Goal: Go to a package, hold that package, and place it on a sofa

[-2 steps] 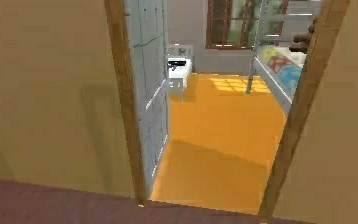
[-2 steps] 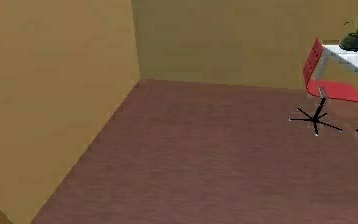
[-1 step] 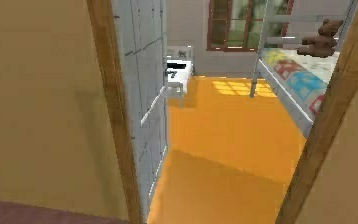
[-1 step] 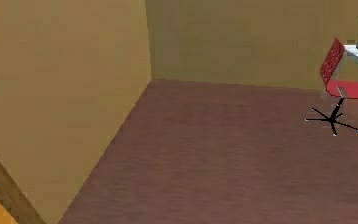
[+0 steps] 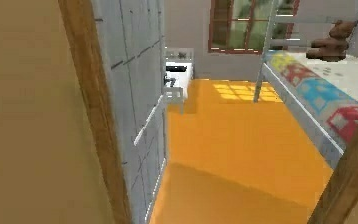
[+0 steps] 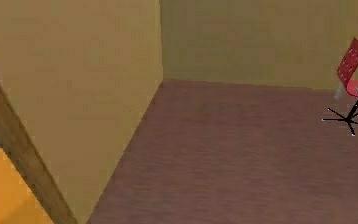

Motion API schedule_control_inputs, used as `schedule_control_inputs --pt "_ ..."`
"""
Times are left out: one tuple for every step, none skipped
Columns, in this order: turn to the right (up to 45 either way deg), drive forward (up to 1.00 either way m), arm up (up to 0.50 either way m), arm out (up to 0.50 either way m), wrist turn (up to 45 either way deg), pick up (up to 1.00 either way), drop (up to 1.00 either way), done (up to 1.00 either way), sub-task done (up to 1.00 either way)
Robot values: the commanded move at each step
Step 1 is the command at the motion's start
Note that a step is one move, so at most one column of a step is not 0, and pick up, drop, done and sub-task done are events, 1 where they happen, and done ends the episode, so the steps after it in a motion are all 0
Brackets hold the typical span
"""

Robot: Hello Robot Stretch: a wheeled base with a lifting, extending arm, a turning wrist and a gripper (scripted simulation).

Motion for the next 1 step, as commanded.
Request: schedule_control_inputs --pt "9.0 0.0 0.0 0.0 0.0 0.0 0.0 0.0 0.0"
